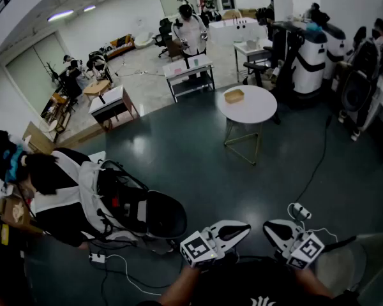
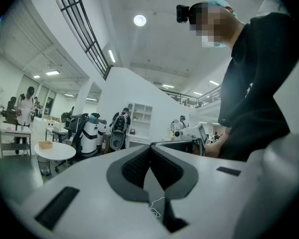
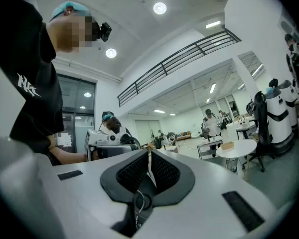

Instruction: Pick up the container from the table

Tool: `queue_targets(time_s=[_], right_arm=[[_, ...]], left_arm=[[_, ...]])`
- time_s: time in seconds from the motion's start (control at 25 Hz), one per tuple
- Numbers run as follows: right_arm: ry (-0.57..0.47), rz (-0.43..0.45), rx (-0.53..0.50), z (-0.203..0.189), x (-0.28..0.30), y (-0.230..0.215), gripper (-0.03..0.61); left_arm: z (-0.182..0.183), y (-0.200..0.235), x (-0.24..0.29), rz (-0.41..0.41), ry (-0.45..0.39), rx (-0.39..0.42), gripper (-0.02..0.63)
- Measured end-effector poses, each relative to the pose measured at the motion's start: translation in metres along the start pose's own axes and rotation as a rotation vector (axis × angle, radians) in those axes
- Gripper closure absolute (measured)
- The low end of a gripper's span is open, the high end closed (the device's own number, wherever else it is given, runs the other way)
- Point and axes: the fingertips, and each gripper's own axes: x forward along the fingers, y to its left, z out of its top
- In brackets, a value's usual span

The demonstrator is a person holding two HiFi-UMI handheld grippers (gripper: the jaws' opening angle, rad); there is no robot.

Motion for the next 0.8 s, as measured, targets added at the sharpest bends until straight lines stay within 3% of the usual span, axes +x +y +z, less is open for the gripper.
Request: queue_targets(time_s=[0.4, 0.52, 0.8], right_arm=[[0.006, -0.028, -0.01, -0.01, 0.026, -0.002, 0.534], [-0.001, -0.055, 0.003, -0.012, 0.032, 0.0, 0.534], [-0.009, -0.131, 0.037, -0.013, 0.017, -0.013, 0.534]], left_arm=[[-0.011, 0.029, -0.013, -0.007, 0.043, -0.008, 0.611], [-0.018, 0.039, -0.018, -0.019, 0.04, -0.051, 0.611], [-0.014, 0.05, -0.012, -0.05, 0.035, -0.037, 0.611]])
